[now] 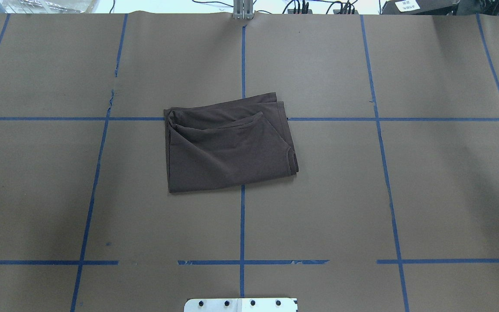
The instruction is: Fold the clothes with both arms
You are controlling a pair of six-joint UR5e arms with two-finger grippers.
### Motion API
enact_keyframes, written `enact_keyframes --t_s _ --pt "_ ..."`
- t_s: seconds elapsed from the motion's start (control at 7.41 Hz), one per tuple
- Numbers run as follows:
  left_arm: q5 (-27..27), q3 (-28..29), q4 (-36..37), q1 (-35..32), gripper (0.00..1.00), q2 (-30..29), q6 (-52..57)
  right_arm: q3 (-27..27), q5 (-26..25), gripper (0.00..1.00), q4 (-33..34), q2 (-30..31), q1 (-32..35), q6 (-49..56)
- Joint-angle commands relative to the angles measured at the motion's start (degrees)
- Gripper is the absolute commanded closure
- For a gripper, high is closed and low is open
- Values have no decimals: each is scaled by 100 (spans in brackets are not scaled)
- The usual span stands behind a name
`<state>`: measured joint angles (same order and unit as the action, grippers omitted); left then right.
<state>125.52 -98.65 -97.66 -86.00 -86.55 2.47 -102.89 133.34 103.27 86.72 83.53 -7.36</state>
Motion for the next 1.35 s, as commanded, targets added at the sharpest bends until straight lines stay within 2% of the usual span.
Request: enact_keyframes --t_s 0.0,0.13,0.54,0.81,1.21 --pt "303 388 248 -145 0 7 640 469 508 0 9 152 714 854" --pt "550 503 300 -224 0 -54 640 576 492 0 0 239 822 1060" --pt "579 916 344 -242 0 -475 623 586 474 0 -9 293 928 1044" --pt "579 944 344 -286 0 -494 623 708 457 0 -17 284 928 1044" --pt "587 944 336 -295 0 -485 614 1297 448 0 -824 284 928 1000"
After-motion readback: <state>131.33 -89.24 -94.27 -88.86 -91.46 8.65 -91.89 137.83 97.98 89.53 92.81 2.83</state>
